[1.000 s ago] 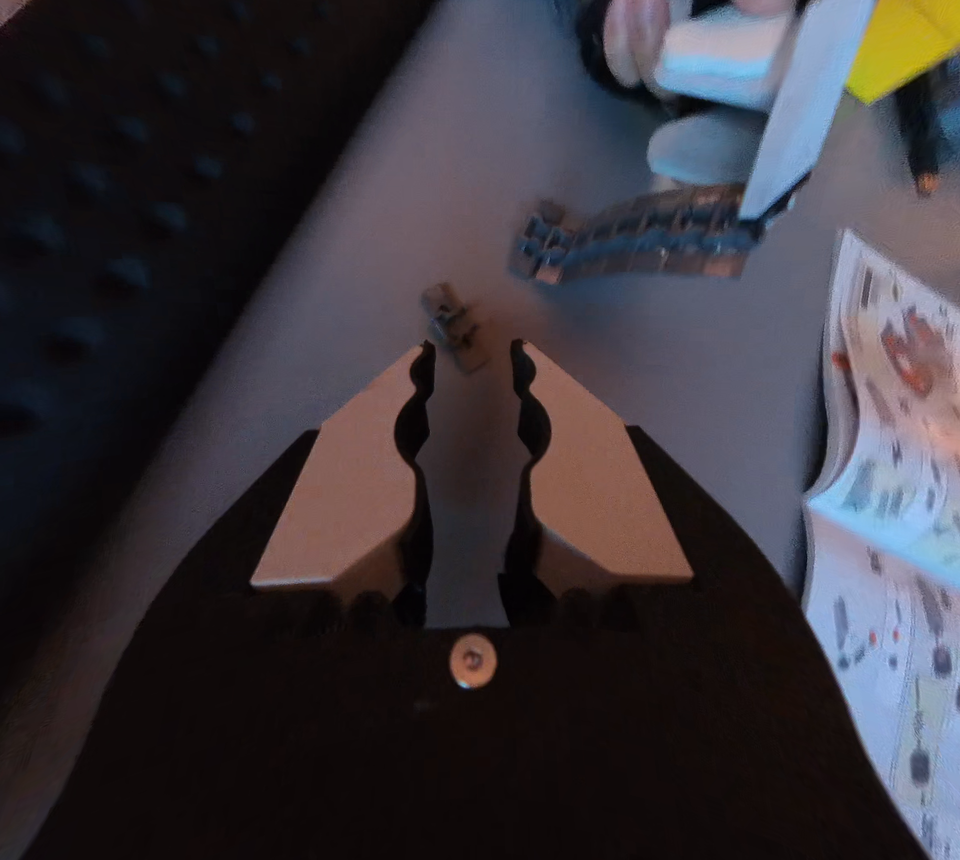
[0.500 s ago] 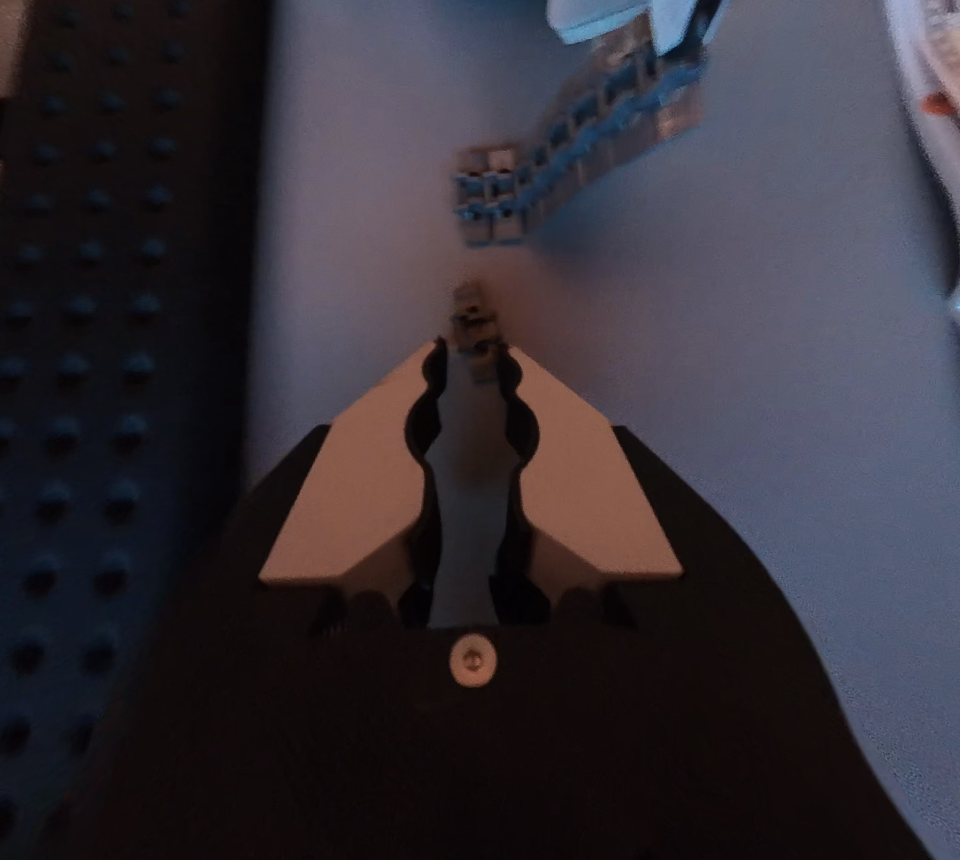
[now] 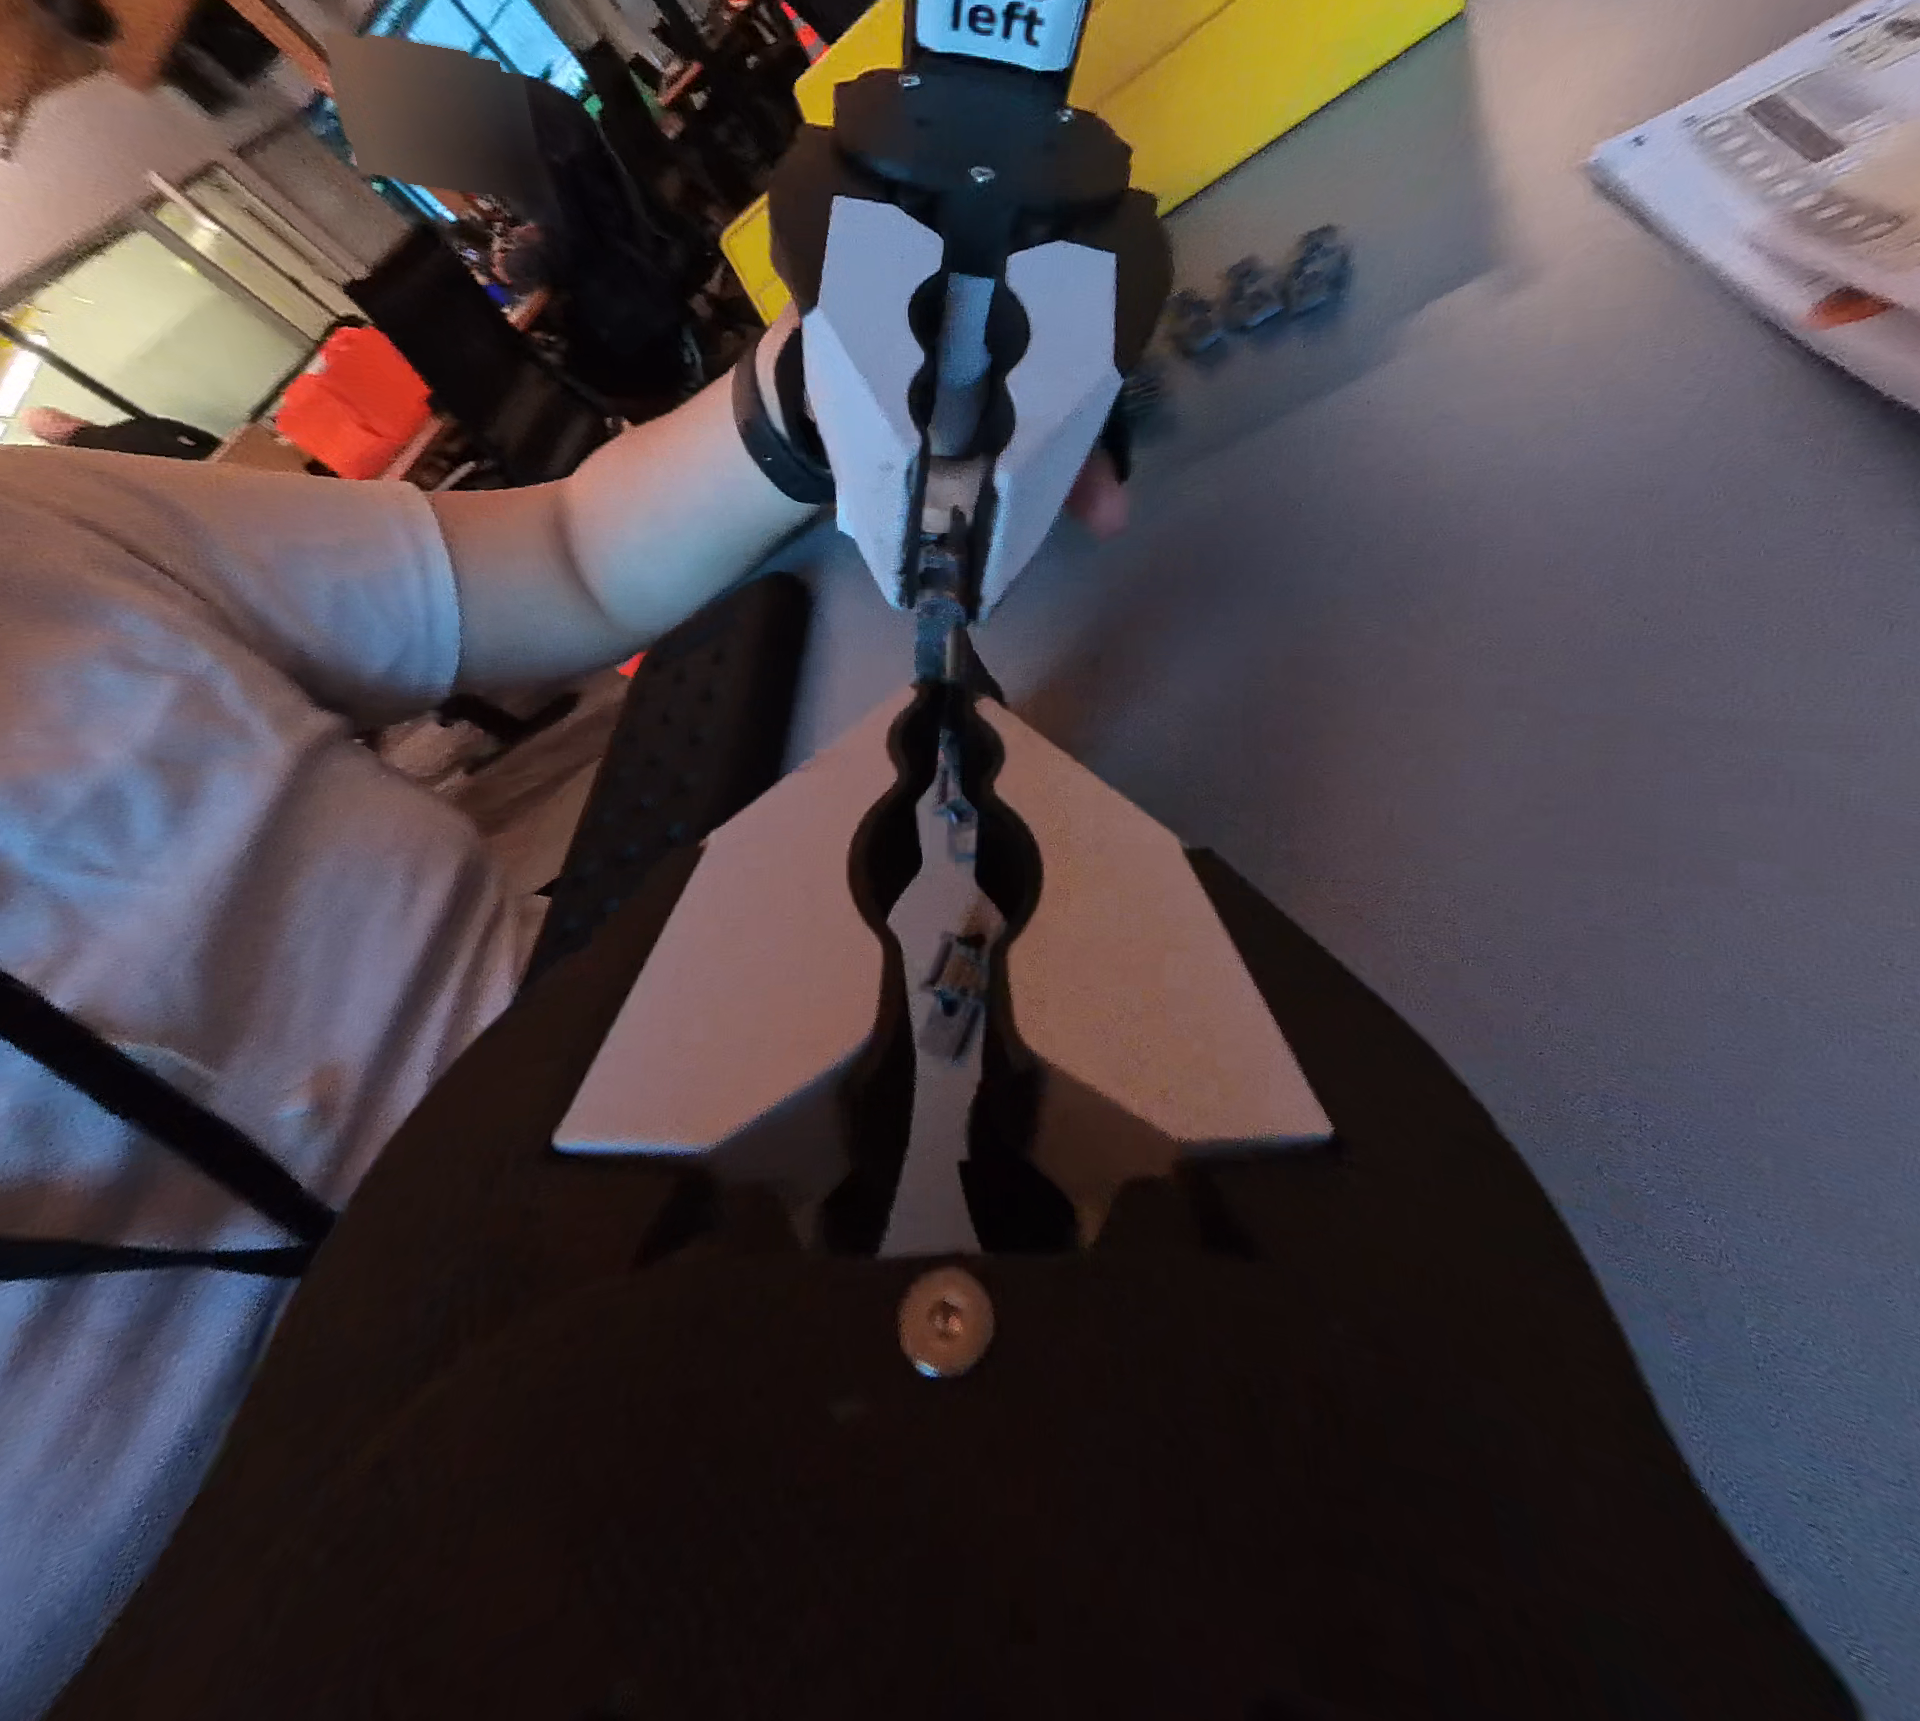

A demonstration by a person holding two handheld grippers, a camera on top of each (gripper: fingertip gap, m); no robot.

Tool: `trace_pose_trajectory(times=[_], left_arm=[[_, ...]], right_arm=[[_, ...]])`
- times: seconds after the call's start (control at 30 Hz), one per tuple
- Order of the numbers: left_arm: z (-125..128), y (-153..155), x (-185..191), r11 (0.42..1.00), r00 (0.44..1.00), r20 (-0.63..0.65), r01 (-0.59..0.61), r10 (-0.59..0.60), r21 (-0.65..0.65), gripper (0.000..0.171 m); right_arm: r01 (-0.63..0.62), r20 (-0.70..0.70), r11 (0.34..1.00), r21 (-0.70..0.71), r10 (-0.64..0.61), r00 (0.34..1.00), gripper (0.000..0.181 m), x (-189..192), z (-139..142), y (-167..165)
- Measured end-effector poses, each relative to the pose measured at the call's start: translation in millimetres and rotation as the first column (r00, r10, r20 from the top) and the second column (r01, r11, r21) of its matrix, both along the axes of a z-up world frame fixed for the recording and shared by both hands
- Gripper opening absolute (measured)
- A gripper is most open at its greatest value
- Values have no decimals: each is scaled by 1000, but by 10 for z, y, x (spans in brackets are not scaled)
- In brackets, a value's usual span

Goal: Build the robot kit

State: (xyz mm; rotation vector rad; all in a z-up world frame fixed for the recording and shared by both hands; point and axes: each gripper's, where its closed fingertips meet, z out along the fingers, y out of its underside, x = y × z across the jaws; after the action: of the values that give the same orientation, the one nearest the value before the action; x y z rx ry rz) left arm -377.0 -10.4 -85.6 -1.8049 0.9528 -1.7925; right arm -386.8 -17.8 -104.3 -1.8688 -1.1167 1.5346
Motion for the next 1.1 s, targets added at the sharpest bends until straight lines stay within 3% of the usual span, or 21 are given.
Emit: trace_pose_trajectory(times=[0.07, 0.13, 0.23, 0.47, 0.63, 0.73, 0.8, 0.87, 0.97, 1.1], left_arm=[[3, 16, 15, 1000, 1000, 11, -9, 9, -30, 34], [-28, 50, -7, 999, 1000, -7, -14, 14, -43, 47], [-47, 85, -46, 999, 999, -21, -28, 28, -28, 36], [-49, 119, -1, 998, 998, -1, -63, 63, -29, 27], [-25, 77, -11, 999, 1000, 11, -29, 29, -42, 8], [-23, 110, 12, 998, 998, 25, -50, 51, -48, 17], [-36, 80, 18, 998, 999, 24, -28, 29, -57, 6], [-65, 74, 18, 999, 999, -5, -32, 32, -18, 5], [-113, 62, 3, 1000, 998, -47, -30, 29, -9, 6], [-131, 96, -19, 998, 998, -49, -44, 41, -54, 5]], right_arm=[[-1, -15, 1000, -25, 1, 1000, 0, 2, -4, 1], [28, -45, 996, -82, -32, 998, 0, 29, -1, 48], [65, -145, 982, -178, -91, 985, 0, 95, 120, 144], [71, -124, 991, -113, -85, 989, 0, 53, 108, 124], [97, -121, 991, -93, -108, 987, 0, 27, 91, 151], [94, -130, 990, -107, -108, 986, 0, 10, 84, 144], [92, -117, 990, -110, -105, 988, 0, -2, 56, 137], [85, -101, 991, -100, -95, 990, 0, 1, 31, 131], [87, -10, 996, 8, -87, 996, 19, 108, -20, 157], [77, 145, 978, 196, -106, 984, 24, 308, -97, -63]])
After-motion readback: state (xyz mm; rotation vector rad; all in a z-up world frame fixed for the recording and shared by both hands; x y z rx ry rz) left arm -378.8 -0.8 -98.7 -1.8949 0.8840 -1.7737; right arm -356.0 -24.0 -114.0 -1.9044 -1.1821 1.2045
